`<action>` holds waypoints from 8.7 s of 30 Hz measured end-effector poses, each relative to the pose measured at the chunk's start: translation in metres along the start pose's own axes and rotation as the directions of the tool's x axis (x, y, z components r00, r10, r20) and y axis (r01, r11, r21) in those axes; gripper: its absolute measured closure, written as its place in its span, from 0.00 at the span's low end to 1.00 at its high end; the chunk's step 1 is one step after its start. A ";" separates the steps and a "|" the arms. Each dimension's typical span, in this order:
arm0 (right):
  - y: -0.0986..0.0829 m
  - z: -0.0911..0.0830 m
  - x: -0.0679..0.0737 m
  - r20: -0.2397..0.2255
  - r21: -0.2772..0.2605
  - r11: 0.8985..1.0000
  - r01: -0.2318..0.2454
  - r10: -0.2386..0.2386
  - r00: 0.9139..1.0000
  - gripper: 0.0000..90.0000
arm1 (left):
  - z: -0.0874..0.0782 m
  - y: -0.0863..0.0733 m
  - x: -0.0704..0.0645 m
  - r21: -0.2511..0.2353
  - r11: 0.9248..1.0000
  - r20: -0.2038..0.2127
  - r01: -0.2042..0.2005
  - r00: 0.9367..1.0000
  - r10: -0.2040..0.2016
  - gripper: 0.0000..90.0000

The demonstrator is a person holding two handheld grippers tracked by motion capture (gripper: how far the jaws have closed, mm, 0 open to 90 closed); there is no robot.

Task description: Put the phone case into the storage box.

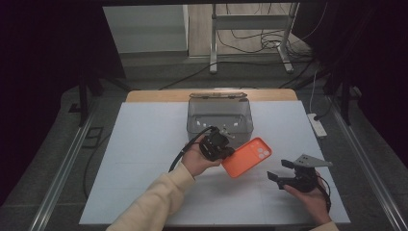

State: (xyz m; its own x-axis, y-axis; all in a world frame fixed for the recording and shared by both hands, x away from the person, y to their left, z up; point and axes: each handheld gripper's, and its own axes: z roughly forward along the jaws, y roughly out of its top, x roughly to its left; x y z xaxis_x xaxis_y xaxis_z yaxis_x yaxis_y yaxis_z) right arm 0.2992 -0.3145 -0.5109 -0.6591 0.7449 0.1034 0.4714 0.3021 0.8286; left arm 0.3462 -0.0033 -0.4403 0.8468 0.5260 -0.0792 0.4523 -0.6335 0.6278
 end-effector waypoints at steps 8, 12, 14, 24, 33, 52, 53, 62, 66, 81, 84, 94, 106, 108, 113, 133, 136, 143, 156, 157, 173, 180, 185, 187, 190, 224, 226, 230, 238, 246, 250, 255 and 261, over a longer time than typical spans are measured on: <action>0.000 0.000 0.000 0.006 0.002 1.000 -0.004 0.004 1.000 0.21 | -0.007 -0.006 0.001 -0.003 1.000 -0.007 0.000 1.000 0.000 0.98; 0.000 0.000 0.000 0.007 0.002 1.000 -0.004 0.004 1.000 0.21 | -0.011 -0.012 0.004 -0.007 1.000 -0.009 0.005 1.000 -0.005 0.98; 0.000 0.000 0.000 0.007 0.002 1.000 -0.004 0.004 1.000 0.21 | -0.013 -0.015 0.004 -0.008 1.000 -0.013 0.006 1.000 -0.006 0.98; 0.000 0.001 0.000 0.006 0.002 1.000 -0.002 0.002 1.000 0.21 | -0.021 -0.027 0.007 -0.024 1.000 -0.011 0.014 1.000 -0.014 0.98; 0.000 0.001 0.000 0.006 0.003 1.000 0.000 0.000 1.000 0.21 | -0.028 -0.040 0.007 -0.053 0.998 -0.001 0.027 1.000 -0.027 0.98; 0.000 0.001 0.001 -0.003 0.012 1.000 0.006 -0.006 1.000 0.21 | -0.042 -0.061 0.008 -0.048 0.999 -0.036 0.017 0.999 -0.018 0.98; 0.000 0.001 0.002 -0.004 0.011 1.000 0.005 -0.005 1.000 0.21 | -0.042 -0.062 0.008 -0.047 0.999 -0.037 0.017 0.999 -0.018 0.98; 0.000 0.001 0.002 -0.008 0.011 1.000 0.004 -0.004 1.000 0.21 | -0.044 -0.074 0.007 -0.018 1.000 -0.049 0.014 0.999 -0.015 0.98; 0.000 0.001 0.002 -0.009 0.012 1.000 0.004 -0.004 1.000 0.21 | -0.047 -0.076 0.008 -0.027 1.000 -0.049 0.016 0.999 -0.017 0.98; 0.000 0.002 0.002 -0.008 0.013 1.000 0.002 -0.001 1.000 0.21 | -0.053 -0.080 0.010 -0.039 0.999 -0.055 0.023 0.998 -0.025 0.98; 0.000 0.002 0.002 -0.008 0.013 1.000 0.002 -0.002 1.000 0.21 | -0.053 -0.080 0.009 -0.041 0.999 -0.056 0.026 0.998 -0.029 0.98; 0.001 0.003 0.002 -0.013 0.010 1.000 0.002 -0.002 1.000 0.21 | -0.052 -0.081 0.010 -0.039 0.999 -0.058 0.027 0.998 -0.029 0.98; 0.004 0.003 0.005 -0.039 -0.001 1.000 -0.001 0.001 0.999 0.21 | -0.050 -0.081 0.008 -0.040 0.999 -0.064 0.020 0.998 -0.022 0.98; 0.007 0.003 0.006 -0.052 -0.010 1.000 -0.002 0.001 0.999 0.21 | -0.050 -0.081 0.008 -0.038 0.999 -0.061 0.020 0.998 -0.022 0.98; 0.017 0.004 0.010 -0.082 -0.018 1.000 -0.009 0.008 0.997 0.20 | -0.048 -0.080 0.007 -0.034 0.999 -0.060 0.019 0.998 -0.021 0.98; 0.080 0.011 0.020 -0.115 -0.089 0.996 -0.003 -0.007 0.993 0.21 | -0.051 -0.080 0.007 -0.049 0.999 -0.074 0.009 0.997 -0.013 0.98; 0.080 0.012 0.020 -0.116 -0.075 0.997 -0.004 -0.005 0.993 0.21 | -0.052 -0.080 0.007 -0.052 0.999 -0.077 0.007 0.997 -0.011 0.98; 0.079 0.019 0.025 -0.136 -0.051 0.999 0.007 -0.013 0.991 0.21 | -0.054 -0.079 0.007 -0.055 0.998 -0.079 0.003 0.997 -0.007 0.98; 0.079 0.030 0.038 -0.181 -0.022 0.999 0.024 -0.028 0.983 0.20 | -0.050 -0.079 0.006 -0.052 0.999 -0.075 0.003 0.997 -0.007 0.98; 0.079 0.031 0.039 -0.188 -0.022 0.999 0.025 -0.029 0.982 0.20 | -0.050 -0.079 0.006 -0.050 0.999 -0.074 0.003 0.997 -0.007 0.98; 0.084 0.044 0.049 -0.226 -0.003 1.000 0.015 -0.015 0.974 0.20 | -0.050 -0.079 0.004 -0.054 0.999 -0.078 -0.007 0.997 0.003 0.98; 0.088 0.051 0.055 -0.240 0.015 0.999 0.033 -0.029 0.970 0.19 | -0.051 -0.078 0.003 -0.062 0.998 -0.081 -0.010 0.997 0.005 0.98; 0.089 0.058 0.058 -0.245 0.040 0.999 0.031 -0.020 0.969 0.19 | -0.052 -0.078 0.002 -0.065 0.998 -0.081 -0.013 0.997 0.008 0.98; 0.090 0.059 0.058 -0.247 0.042 0.999 0.029 -0.018 0.969 0.19 | -0.052 -0.078 0.002 -0.063 0.998 -0.082 -0.017 0.997 0.012 0.98; 0.091 0.062 0.059 -0.252 0.047 0.998 0.034 -0.021 0.967 0.19 | -0.053 -0.078 0.002 -0.070 0.997 -0.080 -0.019 0.997 0.014 0.98; 0.088 0.079 0.057 -0.365 0.153 0.986 -0.070 0.122 0.923 0.49 | -0.053 -0.078 0.000 -0.078 0.996 -0.095 -0.047 0.995 0.040 0.98; 0.088 0.077 0.055 -0.360 0.155 0.986 -0.065 0.118 0.926 0.59 | -0.053 -0.078 0.001 -0.076 0.996 -0.091 -0.047 0.995 0.040 0.98; 0.088 0.074 0.052 -0.347 0.138 0.988 -0.067 0.111 0.931 0.75 | -0.053 -0.079 0.002 -0.074 0.996 -0.089 -0.041 0.995 0.035 0.97; 0.090 0.065 0.052 -0.342 0.069 0.996 -0.049 0.070 0.937 0.89 | -0.053 -0.078 0.000 -0.067 0.996 -0.082 -0.056 0.995 0.051 0.99; 0.091 0.060 0.055 -0.338 0.016 0.999 -0.041 0.044 0.940 0.90 | -0.058 -0.079 0.007 -0.105 0.994 -0.059 -0.026 0.998 0.020 0.80; 0.092 0.058 0.054 -0.344 0.004 0.999 -0.042 0.040 0.938 0.90 | -0.059 -0.079 0.012 -0.131 0.991 0.008 0.009 1.000 -0.008 0.57; 0.091 0.058 0.055 -0.345 -0.001 1.000 -0.026 0.023 0.938 0.90 | -0.062 -0.079 0.015 -0.155 0.988 0.053 0.026 0.998 -0.018 0.46; 0.091 0.057 0.055 -0.361 -0.019 1.000 -0.023 0.014 0.932 0.90 | -0.063 -0.082 0.023 -0.193 0.979 0.114 0.066 0.992 -0.044 0.37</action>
State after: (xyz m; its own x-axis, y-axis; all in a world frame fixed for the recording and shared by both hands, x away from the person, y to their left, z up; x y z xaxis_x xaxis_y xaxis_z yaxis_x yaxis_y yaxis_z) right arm 0.3390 -0.2120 -0.4606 -0.8193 0.4843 0.3070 0.4752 0.2737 0.8362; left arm 0.3113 0.0962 -0.4449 0.8522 0.4855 -0.1948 0.4447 -0.4763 0.7585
